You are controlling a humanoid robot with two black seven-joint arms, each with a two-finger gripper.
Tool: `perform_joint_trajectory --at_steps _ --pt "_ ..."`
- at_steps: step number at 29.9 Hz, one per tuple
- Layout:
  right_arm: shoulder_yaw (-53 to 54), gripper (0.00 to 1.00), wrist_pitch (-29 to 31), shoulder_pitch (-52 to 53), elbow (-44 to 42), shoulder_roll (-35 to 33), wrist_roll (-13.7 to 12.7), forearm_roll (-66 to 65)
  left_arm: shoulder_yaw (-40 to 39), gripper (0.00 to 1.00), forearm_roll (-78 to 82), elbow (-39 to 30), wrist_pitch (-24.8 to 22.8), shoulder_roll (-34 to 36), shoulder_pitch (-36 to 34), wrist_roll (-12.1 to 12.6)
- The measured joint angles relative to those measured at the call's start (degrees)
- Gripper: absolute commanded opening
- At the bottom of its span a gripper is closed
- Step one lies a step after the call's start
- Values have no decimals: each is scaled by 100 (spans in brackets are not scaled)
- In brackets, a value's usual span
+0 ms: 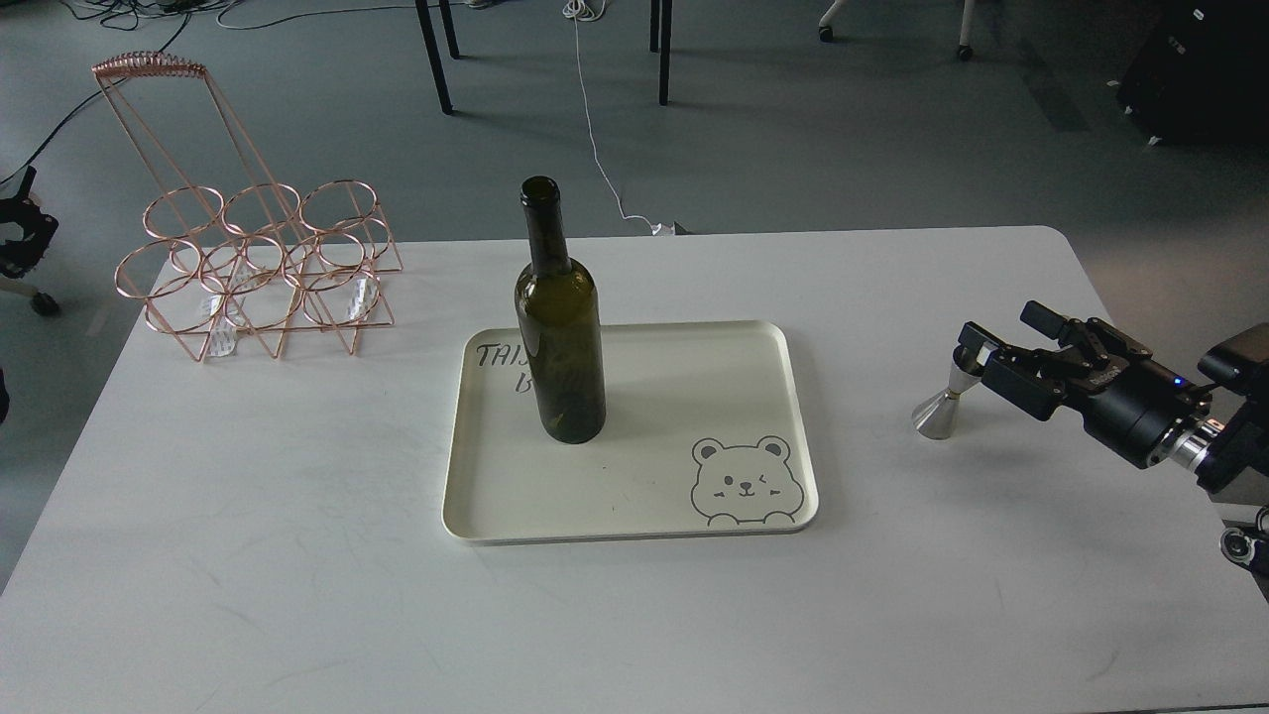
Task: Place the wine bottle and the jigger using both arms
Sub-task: 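Open the right gripper and withdraw it from the jigger, then reach the left gripper to the wine bottle neck and grasp it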
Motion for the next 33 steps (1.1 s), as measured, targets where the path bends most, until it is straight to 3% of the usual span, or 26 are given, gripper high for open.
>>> perform_joint_trajectory --at_steps 7,14,20,28,33 --pt "274 96 524 992 -355 113 1 1463 -2 98 682 -1018 -5 716 -12 -23" --pt "311 96 1309 1643 -1510 1115 1 3030 -28 98 2210 -2264 -4 1929 -382 -56" --pt "657 96 2091 1721 -2653 2008 1 4768 -27 98 4014 -3903 37 2741 -720 -50" --pt "1349 96 3118 1589 -3262 2608 1 6783 -28 98 7252 -5422 410 2724 -1029 -44" --pt "1412 96 4196 1540 -3956 2644 1 8160 -19 98 9558 -5716 649 2158 -1058 -51"
